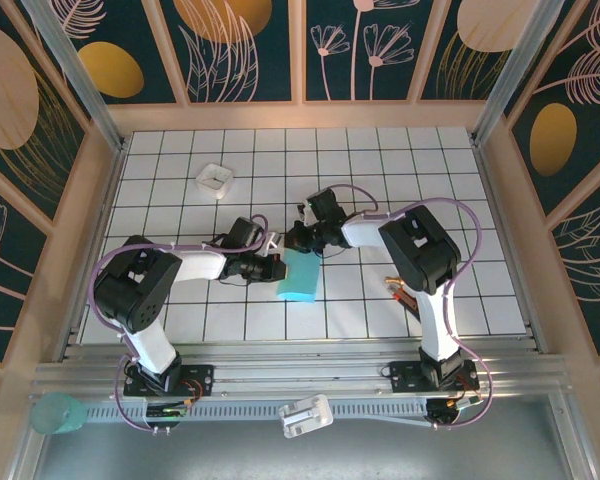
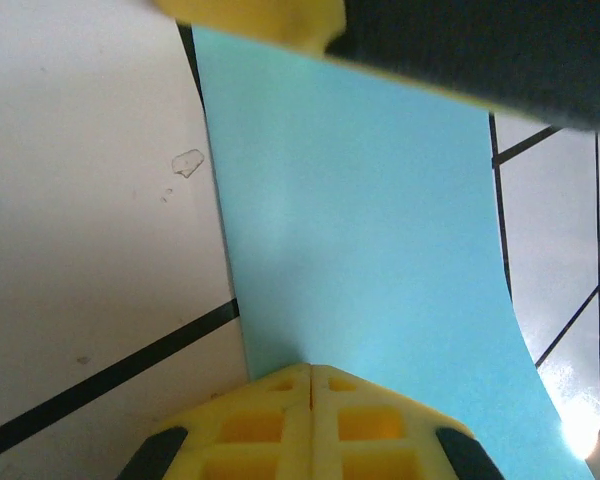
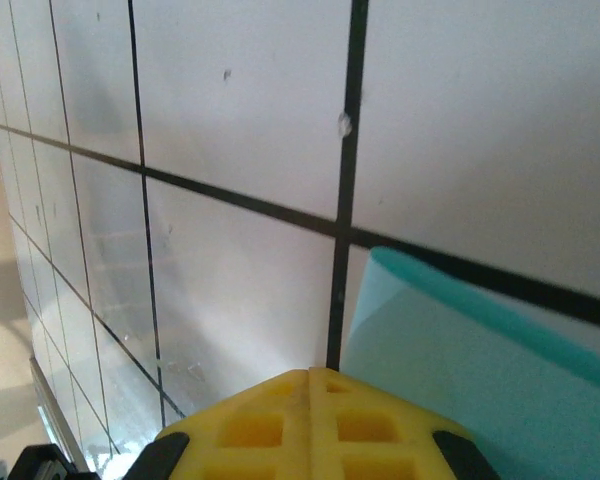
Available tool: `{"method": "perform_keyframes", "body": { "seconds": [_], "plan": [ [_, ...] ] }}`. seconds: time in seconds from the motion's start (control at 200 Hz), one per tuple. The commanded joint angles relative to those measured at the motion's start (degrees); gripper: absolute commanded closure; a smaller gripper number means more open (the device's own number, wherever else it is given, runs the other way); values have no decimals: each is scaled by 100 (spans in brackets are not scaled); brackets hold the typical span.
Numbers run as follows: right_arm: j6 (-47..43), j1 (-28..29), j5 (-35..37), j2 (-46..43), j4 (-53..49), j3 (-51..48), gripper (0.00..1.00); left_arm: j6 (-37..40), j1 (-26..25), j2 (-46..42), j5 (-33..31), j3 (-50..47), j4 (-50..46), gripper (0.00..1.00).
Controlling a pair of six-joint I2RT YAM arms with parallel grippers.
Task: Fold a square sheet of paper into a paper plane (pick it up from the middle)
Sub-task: First fold in half a square sheet of paper at the center of the table.
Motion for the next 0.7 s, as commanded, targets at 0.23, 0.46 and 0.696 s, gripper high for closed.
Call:
{"method": "perform_keyframes", "body": {
  "seconds": [0.23,0.46,0.696],
  "plan": [
    [-201,-365,1237,498,-323,380,100,244,-55,529,-959,-366,-1161,100],
    [-230,-581,1344,646,-491,658,100,253,-73,534,-983,-372,-1170,100],
    [-243,-639,1434,789,-594,947,100,269,-77,541,-1007,-370,-1181,100]
  ]
}}
